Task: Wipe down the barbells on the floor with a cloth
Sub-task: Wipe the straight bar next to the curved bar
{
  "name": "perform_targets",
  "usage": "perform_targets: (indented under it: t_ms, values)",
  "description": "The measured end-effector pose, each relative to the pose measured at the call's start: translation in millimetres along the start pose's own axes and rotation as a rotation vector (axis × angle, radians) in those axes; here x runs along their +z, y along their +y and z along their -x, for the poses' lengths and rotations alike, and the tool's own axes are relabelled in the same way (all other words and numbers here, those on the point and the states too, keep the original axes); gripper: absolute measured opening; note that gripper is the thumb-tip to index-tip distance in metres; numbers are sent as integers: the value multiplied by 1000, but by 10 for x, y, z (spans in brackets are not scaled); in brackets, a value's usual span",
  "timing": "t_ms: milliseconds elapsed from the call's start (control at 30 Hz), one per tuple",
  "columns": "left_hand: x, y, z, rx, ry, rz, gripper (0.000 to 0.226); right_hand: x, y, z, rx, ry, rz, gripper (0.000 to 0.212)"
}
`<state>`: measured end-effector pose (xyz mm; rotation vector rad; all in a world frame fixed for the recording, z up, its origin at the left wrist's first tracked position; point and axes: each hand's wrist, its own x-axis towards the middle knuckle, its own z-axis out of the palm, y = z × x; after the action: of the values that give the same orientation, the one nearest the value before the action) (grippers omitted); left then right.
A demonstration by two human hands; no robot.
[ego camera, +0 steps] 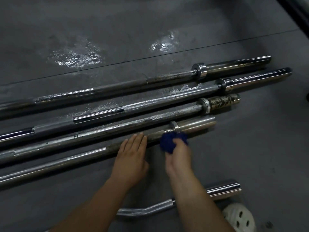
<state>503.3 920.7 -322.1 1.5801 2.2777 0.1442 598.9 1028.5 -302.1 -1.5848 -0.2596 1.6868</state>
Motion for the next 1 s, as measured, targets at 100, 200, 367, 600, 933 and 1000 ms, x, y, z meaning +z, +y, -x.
perform_targets:
  t_ms: [100, 200, 367, 600, 933, 1000]
  values:
    - [-12, 12, -1, 4, -2, -4, 81, 278, -159, 43, -419, -173, 394, 32]
    - [-9, 19, -2, 6, -1, -11, 81, 65, -30, -148, -1031, -315, 1251, 49]
    - [31, -40, 40, -18, 2, -18, 81, -147, 295, -32, -1042, -389, 1519, 59]
    - [21, -78, 80, -31, -12, -44, 84, -7, 233, 15, -1038, -361, 1548, 44]
    - [8, -207, 112, -13, -8, -30, 79, -10, 225, -26, -1112, -488, 1647, 43]
    - [-17, -227, 108, -17, -22, -37, 81, -44, 128, -115, -1040, -253, 1588, 45]
